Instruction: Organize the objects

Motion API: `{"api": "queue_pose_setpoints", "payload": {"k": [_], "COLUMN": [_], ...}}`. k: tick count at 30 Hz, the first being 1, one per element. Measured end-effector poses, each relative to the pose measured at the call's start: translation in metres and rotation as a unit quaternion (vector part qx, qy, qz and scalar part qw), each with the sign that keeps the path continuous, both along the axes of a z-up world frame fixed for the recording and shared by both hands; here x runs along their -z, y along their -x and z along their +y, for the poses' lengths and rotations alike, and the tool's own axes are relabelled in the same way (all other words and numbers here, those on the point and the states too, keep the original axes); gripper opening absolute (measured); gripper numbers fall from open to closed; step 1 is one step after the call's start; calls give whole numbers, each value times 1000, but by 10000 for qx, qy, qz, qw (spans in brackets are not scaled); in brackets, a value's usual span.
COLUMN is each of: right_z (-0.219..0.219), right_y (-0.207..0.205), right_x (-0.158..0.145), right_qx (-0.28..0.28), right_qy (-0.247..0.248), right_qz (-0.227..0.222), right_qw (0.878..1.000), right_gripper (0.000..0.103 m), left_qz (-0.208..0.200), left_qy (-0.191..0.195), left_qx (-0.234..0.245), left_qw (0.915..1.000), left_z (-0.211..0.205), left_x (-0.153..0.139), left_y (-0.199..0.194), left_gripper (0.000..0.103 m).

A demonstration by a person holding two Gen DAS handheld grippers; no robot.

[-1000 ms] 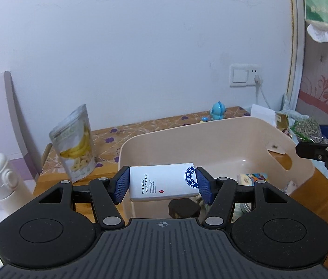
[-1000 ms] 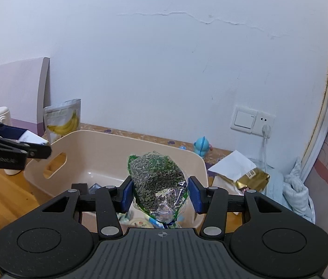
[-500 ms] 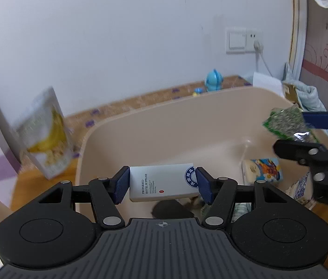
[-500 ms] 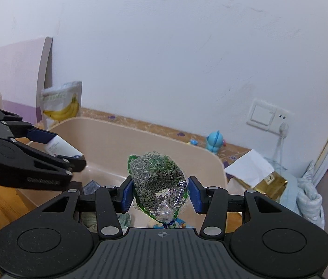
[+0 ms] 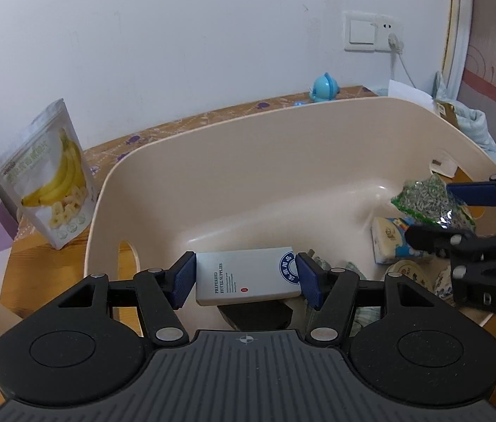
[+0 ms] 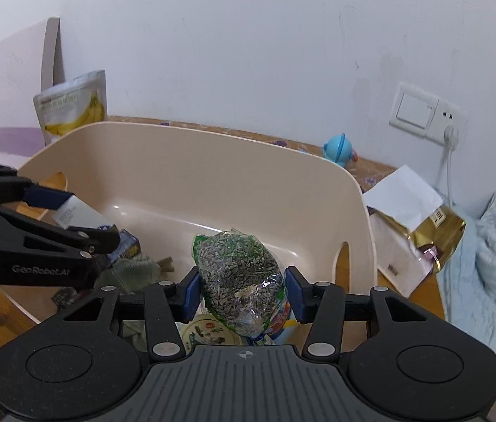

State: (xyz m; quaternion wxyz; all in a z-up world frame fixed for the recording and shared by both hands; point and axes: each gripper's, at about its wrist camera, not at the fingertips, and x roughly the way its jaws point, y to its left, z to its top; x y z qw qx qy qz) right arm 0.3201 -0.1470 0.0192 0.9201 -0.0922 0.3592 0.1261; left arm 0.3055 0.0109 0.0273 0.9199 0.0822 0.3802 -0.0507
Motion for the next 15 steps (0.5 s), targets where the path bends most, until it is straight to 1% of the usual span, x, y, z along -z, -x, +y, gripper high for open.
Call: {"api": "queue_pose_setpoints", "payload": {"k": [1,2,4,5,6,7,10,14,15], "right_z": [-1,0,-1,-2,-2,-3,-8,-12,-12], "right_y": [0,0,2,3,5,7,13,23,26], "right_x": [-1,-1,-1,-2,-3,-5,-11,-22,-25], "right_qx": [-11,-12,-2,25,45,74,138,226,240], "right_qy": [-9,-23,-46,-45,-51,-65,-122,-190,-208], "right_qz": [10,10,24,18,7,-12,-57,-189,-216], "right_qw": [10000,10000,10000,10000,10000,10000,9998,9994,9993], "right_gripper": [55,61,62,68,76,78,79,88,89], "left_qz": [8,20,-18,-68,-123,-162,-203,-339,-370], "left_qy": [37,77,115,76,34,15,55,7,20], "left_qx": [-4,-19,-98,-153,-188,-200,-198,-196,-203], "left_qw": [10000,10000,9999,9998,9997,9997,9996,9992,9991], "left_z": [1,1,3,3,4,4,6,6,6], "left_x": [0,-1,-3,-5,-7,-8,-14,-21,-23], "left_y": [0,0,2,4,6,8,14,27,32], "left_gripper": [66,68,79,81,83,85,87,88,88]}}
